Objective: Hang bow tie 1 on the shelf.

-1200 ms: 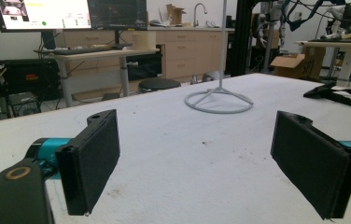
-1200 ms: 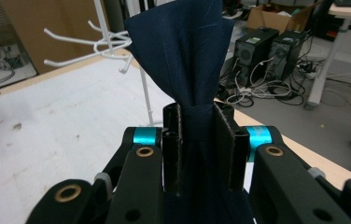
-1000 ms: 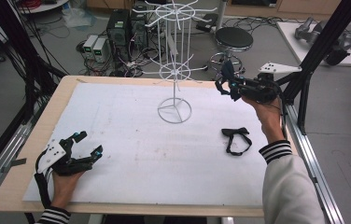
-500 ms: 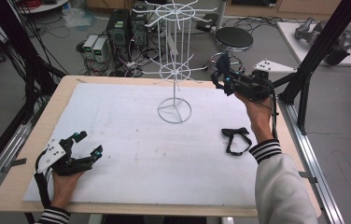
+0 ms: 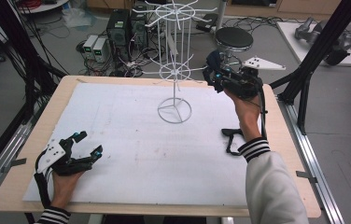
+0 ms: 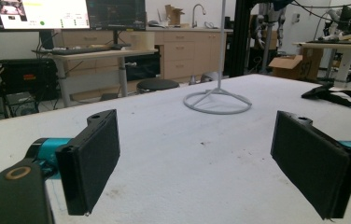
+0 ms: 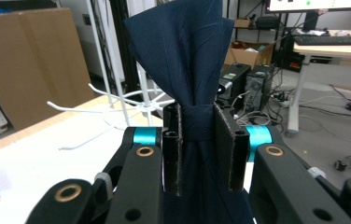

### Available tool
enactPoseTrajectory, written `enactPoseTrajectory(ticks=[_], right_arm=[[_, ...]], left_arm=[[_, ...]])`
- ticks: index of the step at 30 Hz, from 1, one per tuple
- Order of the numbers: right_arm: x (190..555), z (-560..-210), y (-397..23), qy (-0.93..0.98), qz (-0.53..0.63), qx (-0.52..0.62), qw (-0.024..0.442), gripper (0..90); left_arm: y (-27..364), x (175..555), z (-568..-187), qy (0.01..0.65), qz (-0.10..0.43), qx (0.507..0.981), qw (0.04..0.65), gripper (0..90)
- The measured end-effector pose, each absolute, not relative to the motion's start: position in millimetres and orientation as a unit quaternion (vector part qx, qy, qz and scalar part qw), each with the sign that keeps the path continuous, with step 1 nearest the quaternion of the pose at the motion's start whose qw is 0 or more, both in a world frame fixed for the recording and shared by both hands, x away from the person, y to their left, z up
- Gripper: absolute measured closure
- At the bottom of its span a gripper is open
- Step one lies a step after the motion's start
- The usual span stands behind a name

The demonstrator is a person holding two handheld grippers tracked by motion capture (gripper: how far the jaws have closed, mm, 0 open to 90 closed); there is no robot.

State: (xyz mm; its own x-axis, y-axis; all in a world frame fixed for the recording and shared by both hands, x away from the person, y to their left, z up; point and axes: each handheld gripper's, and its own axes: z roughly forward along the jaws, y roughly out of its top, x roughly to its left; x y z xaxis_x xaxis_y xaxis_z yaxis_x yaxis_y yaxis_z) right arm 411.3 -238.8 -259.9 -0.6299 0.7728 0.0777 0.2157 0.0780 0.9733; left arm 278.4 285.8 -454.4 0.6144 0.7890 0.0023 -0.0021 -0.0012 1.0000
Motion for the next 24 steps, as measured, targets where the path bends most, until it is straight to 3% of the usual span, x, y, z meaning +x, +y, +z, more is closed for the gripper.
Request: enactPoseTrajectory(ticks=[24], right_arm=[[407, -261, -213, 0.684, 0.582, 0.388, 0.207, 74.7]], left_arm=[[286, 279, -455, 0.31, 0.31, 0.633, 0.638, 16.0]])
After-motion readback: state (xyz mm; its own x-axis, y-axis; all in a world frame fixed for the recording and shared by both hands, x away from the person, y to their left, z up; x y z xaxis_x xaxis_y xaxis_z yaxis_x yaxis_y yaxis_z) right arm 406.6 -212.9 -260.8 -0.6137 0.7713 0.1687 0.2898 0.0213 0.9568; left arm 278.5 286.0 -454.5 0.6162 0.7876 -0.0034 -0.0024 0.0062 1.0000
